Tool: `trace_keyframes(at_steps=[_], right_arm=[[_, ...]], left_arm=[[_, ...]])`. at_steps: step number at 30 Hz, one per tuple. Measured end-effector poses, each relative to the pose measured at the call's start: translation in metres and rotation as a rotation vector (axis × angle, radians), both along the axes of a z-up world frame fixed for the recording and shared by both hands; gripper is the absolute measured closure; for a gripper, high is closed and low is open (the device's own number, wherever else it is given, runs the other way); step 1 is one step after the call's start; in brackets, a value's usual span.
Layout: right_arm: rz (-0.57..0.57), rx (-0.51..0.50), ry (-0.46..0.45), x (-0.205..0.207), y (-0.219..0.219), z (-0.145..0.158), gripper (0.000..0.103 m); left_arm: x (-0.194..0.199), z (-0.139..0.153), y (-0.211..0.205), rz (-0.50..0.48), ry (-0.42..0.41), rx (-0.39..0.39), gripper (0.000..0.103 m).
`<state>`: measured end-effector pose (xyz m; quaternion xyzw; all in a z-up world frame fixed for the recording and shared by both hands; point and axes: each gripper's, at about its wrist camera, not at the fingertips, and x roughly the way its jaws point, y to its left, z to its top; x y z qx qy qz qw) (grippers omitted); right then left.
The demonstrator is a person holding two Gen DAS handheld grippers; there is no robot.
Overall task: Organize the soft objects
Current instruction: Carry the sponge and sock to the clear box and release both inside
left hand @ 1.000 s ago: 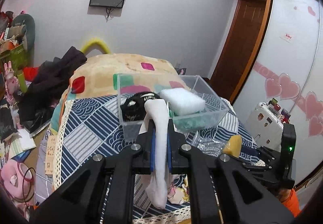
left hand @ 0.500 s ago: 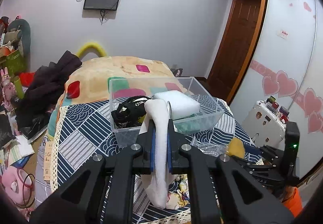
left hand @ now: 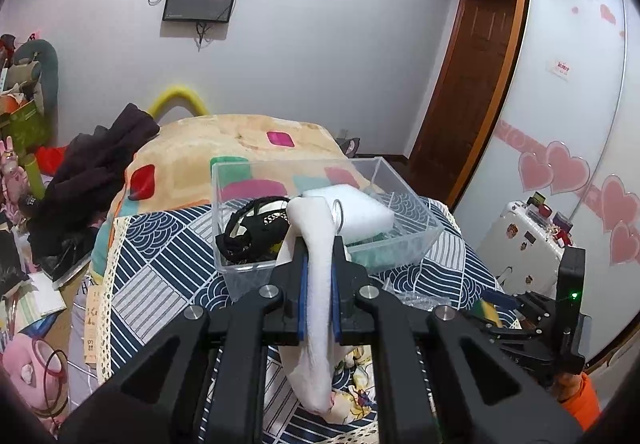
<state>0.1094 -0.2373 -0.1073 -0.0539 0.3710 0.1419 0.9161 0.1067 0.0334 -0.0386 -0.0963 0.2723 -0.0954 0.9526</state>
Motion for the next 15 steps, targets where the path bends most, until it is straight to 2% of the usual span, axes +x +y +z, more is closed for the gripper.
trace_keyframes(at_steps=[5, 9, 13, 15], right_arm=[[-0.050, -0.047, 0.005, -0.002, -0.010, -0.008, 0.035], [-0.075, -0.045, 0.006, -0.002, -0.018, -0.014, 0.035], [-0.110, -0.040, 0.019, 0.002, -0.027, -0.022, 0.062], [-0.125, -0.040, 0.019, 0.003, -0.032, -0.021, 0.066]], left_arm=[[0.004, -0.006, 0.000, -0.006, 0.022, -0.018, 0.095], [0.002, -0.008, -0.002, -0.014, 0.022, -0.011, 0.095], [0.000, -0.008, -0.004, -0.018, 0.019, -0.008, 0.095], [0.002, -0.008, -0.003, -0.017, 0.019, -0.008, 0.095]])
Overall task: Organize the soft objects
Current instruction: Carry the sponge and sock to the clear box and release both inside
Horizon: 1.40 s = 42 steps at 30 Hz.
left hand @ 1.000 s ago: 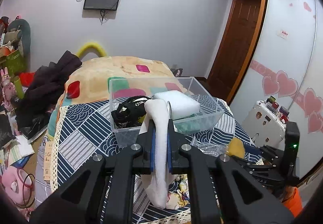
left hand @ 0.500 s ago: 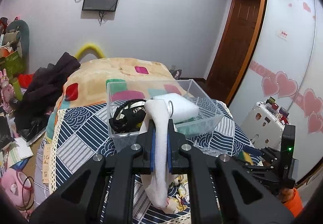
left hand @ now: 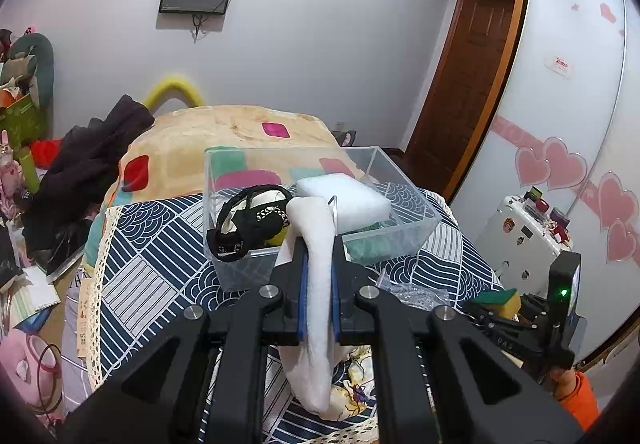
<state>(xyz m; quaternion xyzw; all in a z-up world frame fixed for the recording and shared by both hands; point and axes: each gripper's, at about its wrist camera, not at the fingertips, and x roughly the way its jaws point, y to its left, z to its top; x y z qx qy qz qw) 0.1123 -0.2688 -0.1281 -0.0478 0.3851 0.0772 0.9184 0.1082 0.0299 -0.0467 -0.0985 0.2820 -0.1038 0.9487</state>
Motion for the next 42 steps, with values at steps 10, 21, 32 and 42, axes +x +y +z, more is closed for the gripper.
trace_keyframes(at_steps=[10, 21, 32, 42], right_arm=[[0.085, 0.051, -0.060, 0.005, 0.018, 0.030, 0.068], [0.220, 0.104, -0.226, 0.026, 0.070, 0.084, 0.068], [0.303, 0.136, -0.302, 0.062, 0.117, 0.106, 0.068], [0.327, 0.083, -0.179, 0.096, 0.147, 0.067, 0.067]], left_arm=[[0.010, 0.020, 0.005, 0.020, -0.044, -0.001, 0.095], [0.038, 0.042, 0.010, 0.061, -0.104, 0.023, 0.095], [0.097, -0.001, 0.007, 0.054, 0.000, 0.015, 0.095], [0.130, -0.048, 0.014, 0.061, 0.109, 0.007, 0.095]])
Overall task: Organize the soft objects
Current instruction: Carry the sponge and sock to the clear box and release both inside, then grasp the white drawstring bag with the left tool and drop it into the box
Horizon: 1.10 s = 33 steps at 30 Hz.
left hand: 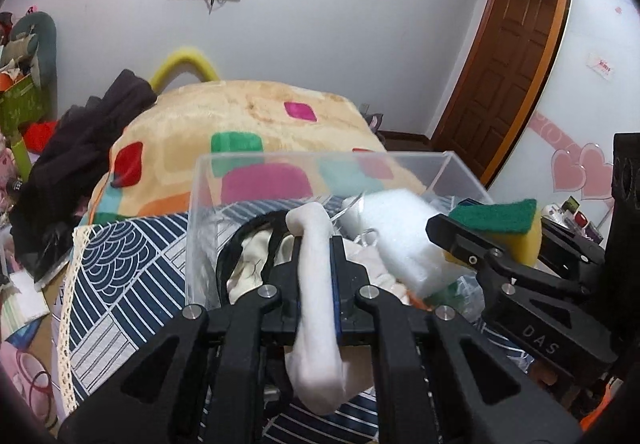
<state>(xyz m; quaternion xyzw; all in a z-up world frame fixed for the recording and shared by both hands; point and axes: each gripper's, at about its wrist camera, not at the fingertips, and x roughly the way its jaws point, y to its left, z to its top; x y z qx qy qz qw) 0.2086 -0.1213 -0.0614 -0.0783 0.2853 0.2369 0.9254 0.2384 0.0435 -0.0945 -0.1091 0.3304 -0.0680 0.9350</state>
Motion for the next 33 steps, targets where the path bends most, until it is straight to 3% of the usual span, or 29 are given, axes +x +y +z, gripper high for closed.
trace_keyframes(at_steps=[3, 6, 13, 15, 25, 29, 31, 33], right_arm=[[-0.014, -0.020, 0.017, 0.002, -0.001, -0.004, 0.061], [-0.022, -0.034, 0.047, 0.002, -0.004, -0.007, 0.037], [-0.037, -0.007, 0.005, -0.011, -0.022, 0.013, 0.035], [-0.034, -0.005, -0.016, -0.017, -0.025, 0.020, 0.030], [-0.005, -0.002, -0.149, -0.059, -0.030, 0.055, 0.020], [-0.001, -0.003, -0.170, -0.076, -0.034, 0.054, 0.019], [0.001, -0.006, -0.164, -0.081, -0.037, 0.050, 0.019], [0.000, -0.010, -0.150, -0.082, -0.038, 0.044, 0.019]], left_arm=[[0.001, -0.004, 0.002, 0.001, 0.006, -0.008, 0.093], [0.000, -0.002, 0.005, -0.006, 0.019, -0.031, 0.085], [-0.016, 0.017, 0.007, -0.015, 0.001, -0.058, 0.081], [-0.024, 0.026, 0.006, -0.014, -0.018, -0.047, 0.079], [-0.080, 0.070, 0.006, 0.039, -0.146, 0.052, 0.041], [-0.102, 0.068, 0.001, 0.041, -0.149, 0.085, 0.029], [-0.110, 0.060, -0.002, 0.037, -0.127, 0.093, 0.017], [-0.118, 0.048, -0.008, 0.029, -0.098, 0.101, 0.014]])
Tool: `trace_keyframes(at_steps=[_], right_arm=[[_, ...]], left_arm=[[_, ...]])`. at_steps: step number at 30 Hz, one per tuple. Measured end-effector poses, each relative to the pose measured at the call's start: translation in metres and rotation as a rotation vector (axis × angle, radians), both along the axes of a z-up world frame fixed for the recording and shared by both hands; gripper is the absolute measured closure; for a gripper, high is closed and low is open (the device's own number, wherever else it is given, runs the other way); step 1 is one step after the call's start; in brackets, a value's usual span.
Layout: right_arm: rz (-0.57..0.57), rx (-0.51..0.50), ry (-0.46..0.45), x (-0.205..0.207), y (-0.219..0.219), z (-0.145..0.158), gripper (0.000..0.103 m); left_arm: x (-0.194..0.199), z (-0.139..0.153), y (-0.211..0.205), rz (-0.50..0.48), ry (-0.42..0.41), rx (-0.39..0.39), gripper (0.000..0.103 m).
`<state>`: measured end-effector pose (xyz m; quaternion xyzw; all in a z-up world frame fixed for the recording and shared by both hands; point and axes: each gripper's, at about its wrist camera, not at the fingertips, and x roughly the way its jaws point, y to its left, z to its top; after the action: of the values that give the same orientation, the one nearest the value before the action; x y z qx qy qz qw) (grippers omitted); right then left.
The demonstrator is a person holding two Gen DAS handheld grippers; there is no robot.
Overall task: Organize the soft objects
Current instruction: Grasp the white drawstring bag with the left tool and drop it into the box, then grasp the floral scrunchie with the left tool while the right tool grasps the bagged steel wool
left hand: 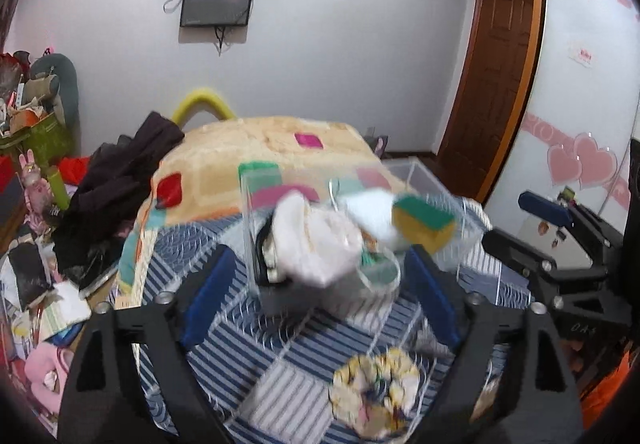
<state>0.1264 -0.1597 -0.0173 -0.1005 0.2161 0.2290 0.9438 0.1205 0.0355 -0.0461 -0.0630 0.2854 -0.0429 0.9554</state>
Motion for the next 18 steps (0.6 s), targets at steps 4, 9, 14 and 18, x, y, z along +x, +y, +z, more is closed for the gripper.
trace_keyframes(at_steps=[4, 9, 14, 18], right_arm=[[-0.017, -0.003, 0.064, -0.001, -0.007, -0.021, 0.019], [-0.033, -0.033, 0.166, 0.001, -0.012, -0.055, 0.019], [-0.026, -0.041, 0.263, 0.005, -0.016, -0.086, 0.019], [-0.012, -0.035, 0.309, 0.009, -0.018, -0.096, 0.019]], left_arm=[[-0.007, -0.027, -0.010, -0.015, 0.071, -0.007, 0.014], [-0.008, -0.061, -0.023, -0.054, 0.162, -0.022, 0.014], [-0.003, -0.086, -0.034, -0.090, 0.247, -0.036, 0.014], [-0.004, -0.101, -0.044, -0.127, 0.297, -0.027, 0.014]])
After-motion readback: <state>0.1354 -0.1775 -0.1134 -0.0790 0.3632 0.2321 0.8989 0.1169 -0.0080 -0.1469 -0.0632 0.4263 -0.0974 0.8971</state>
